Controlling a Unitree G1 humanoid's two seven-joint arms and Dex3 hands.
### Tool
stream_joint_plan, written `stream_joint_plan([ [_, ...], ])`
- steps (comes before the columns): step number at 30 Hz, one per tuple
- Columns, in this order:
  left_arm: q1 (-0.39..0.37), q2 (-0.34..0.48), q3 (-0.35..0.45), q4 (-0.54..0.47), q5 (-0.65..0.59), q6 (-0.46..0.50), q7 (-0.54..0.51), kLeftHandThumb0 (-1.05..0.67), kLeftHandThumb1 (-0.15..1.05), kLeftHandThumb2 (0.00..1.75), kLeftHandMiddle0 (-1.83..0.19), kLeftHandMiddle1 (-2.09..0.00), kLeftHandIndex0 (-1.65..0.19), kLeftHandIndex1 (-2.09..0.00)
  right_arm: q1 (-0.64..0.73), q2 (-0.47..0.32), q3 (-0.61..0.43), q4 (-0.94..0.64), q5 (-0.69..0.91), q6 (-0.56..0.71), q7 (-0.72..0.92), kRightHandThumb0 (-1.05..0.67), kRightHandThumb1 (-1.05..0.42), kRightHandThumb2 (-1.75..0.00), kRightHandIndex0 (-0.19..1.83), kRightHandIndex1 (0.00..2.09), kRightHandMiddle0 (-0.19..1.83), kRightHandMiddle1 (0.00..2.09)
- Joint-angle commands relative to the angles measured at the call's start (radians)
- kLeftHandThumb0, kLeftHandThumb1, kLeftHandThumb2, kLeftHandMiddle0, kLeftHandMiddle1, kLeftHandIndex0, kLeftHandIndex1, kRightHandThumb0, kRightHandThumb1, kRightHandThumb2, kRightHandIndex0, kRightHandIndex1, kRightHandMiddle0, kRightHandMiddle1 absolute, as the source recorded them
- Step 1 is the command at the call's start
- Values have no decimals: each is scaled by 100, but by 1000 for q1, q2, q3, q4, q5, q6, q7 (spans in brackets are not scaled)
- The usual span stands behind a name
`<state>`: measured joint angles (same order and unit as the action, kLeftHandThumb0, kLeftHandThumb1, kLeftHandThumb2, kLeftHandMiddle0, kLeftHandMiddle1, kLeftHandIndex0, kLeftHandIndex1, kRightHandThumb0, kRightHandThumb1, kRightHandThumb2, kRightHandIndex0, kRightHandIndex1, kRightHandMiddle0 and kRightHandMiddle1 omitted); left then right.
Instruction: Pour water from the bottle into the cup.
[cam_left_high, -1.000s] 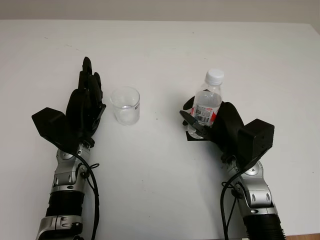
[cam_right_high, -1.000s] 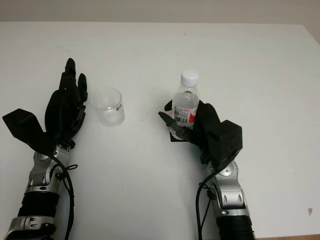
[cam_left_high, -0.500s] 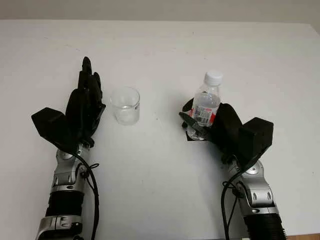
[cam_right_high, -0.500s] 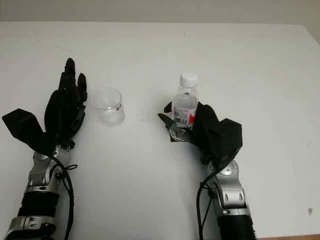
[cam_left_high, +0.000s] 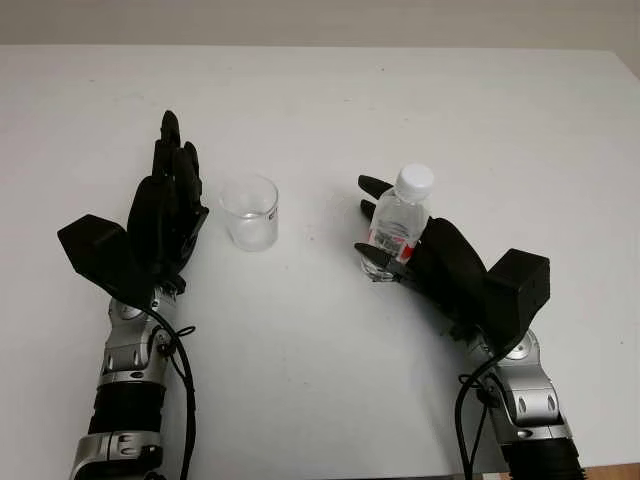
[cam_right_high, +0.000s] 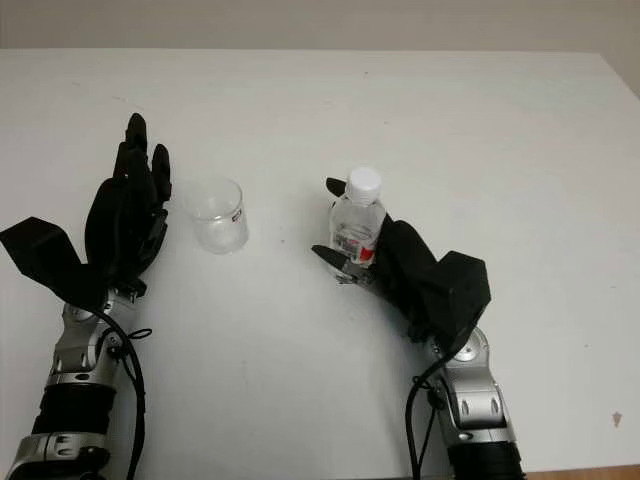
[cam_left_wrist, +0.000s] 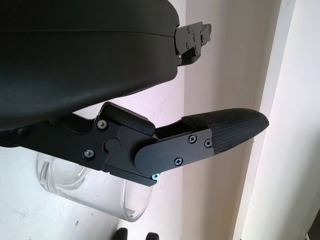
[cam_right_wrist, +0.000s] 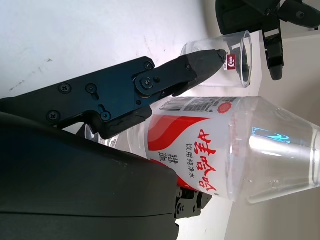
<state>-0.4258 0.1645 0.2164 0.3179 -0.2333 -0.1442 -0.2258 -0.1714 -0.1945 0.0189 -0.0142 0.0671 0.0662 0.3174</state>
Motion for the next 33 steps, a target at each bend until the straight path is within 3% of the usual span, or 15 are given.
stream_joint_plan([
  [1,19,10,1,-15,-3,-2,-10,-81,105,71,19,0,19,0,23,-11,1,-17,-5,-5,2,-74,-95,-5,-11,4,-8,21],
  [9,15,5,1,-12,1,1,-1,-81,105,71,19,0,19,0,32,-31,-3,-28,-13,-10,11,-79,-91,-4,-19,0,-18,5],
  [16,21,3,-2,-18,-1,2,0,-81,105,71,19,0,19,0,26,-43,-7,-19,-82,-47,-44,-101,-90,-5,-19,0,-19,0],
  [23,23,0,0,-19,-6,6,-1,-81,105,70,19,0,19,0,19,-24,-54,55,-68,-135,-115,-102,-93,-6,-19,0,-19,0],
  [33,32,-7,-3,-31,-9,10,-2,-82,105,69,19,0,19,0,26,-4,-55,85,-39,-168,-114,-100,-92,-5,-19,0,-19,0],
])
